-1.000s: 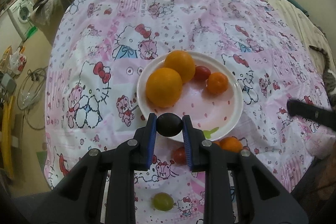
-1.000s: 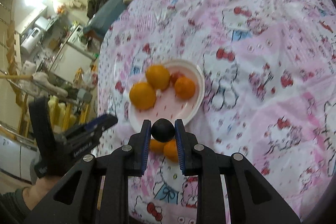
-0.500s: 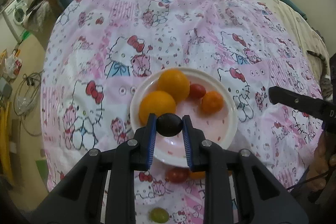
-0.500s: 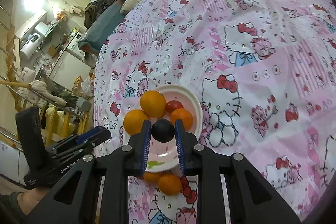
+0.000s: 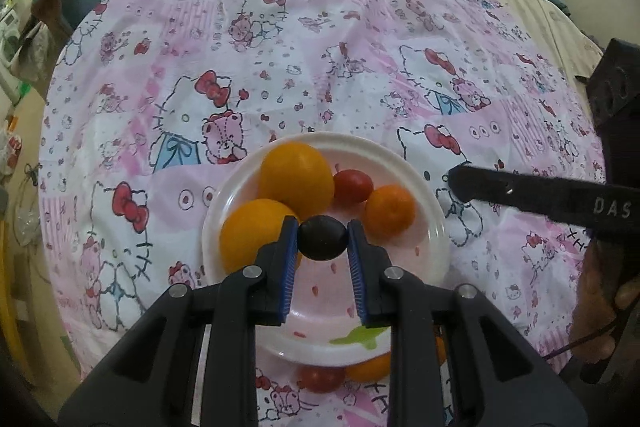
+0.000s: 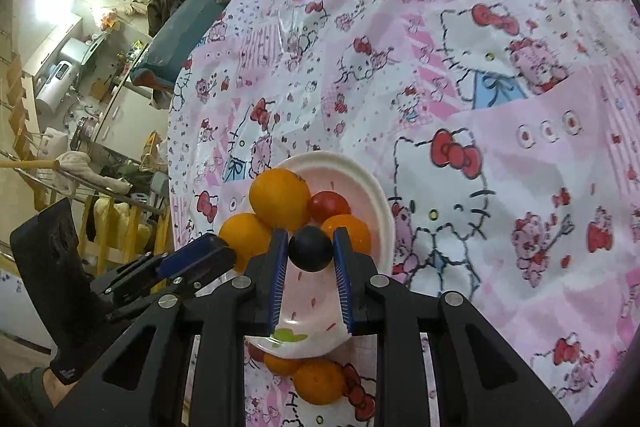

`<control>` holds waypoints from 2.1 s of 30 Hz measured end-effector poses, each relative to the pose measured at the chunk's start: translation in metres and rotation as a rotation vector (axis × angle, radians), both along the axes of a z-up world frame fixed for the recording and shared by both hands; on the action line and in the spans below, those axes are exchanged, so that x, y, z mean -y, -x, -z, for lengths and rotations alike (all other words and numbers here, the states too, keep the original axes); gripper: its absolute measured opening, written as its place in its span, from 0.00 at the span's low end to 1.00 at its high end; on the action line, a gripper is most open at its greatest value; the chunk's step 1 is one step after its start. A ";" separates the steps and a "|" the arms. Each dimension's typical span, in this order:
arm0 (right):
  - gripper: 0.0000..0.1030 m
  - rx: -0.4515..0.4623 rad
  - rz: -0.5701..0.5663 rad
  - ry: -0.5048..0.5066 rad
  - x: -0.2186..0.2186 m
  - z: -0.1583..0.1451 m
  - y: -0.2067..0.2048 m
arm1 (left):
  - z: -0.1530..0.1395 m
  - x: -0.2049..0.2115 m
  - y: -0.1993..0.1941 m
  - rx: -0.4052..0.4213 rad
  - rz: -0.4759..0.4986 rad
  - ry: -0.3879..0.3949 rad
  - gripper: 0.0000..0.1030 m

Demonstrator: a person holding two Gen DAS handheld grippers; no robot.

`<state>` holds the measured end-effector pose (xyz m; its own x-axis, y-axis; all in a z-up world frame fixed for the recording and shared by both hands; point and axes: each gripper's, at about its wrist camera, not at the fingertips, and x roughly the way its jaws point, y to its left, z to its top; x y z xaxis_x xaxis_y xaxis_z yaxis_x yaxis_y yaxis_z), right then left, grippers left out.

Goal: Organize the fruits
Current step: 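Open both grippers to release the grapes onto the plate, then withdraw both grippers from the plate toward the remaining fruit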

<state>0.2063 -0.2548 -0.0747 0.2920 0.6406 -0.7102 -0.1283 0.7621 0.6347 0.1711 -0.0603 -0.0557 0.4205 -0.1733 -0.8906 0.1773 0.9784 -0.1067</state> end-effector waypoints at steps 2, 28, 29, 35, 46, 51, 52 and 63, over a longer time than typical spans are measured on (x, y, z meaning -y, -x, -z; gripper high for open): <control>0.24 -0.012 -0.009 -0.015 -0.004 0.004 -0.003 | 0.001 0.000 -0.003 -0.007 -0.005 0.014 0.20; 0.48 -0.026 -0.030 -0.077 -0.020 0.013 -0.020 | 0.007 0.001 -0.010 -0.022 0.006 0.010 0.21; 0.53 -0.023 -0.022 -0.078 -0.018 0.012 -0.019 | 0.007 0.001 -0.010 -0.023 0.006 0.010 0.21; 0.55 -0.015 0.019 -0.078 -0.006 0.009 -0.019 | 0.003 0.002 -0.008 -0.004 -0.008 0.005 0.55; 0.67 0.007 0.041 -0.064 -0.003 -0.005 -0.017 | -0.004 0.003 -0.006 0.014 -0.001 0.022 0.77; 0.68 0.030 0.037 -0.059 -0.007 -0.015 -0.011 | -0.006 -0.003 -0.003 0.022 -0.023 0.030 0.77; 0.68 0.035 0.034 -0.052 -0.007 -0.017 -0.009 | -0.007 -0.005 -0.002 0.024 -0.027 0.031 0.77; 0.71 0.074 0.031 -0.018 -0.007 -0.031 0.024 | -0.021 -0.024 0.013 0.051 -0.086 0.040 0.77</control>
<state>0.1825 -0.2474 -0.0436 0.3628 0.6430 -0.6744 -0.1522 0.7549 0.6379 0.1580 -0.0364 -0.0350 0.4798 -0.1698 -0.8608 0.0991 0.9853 -0.1392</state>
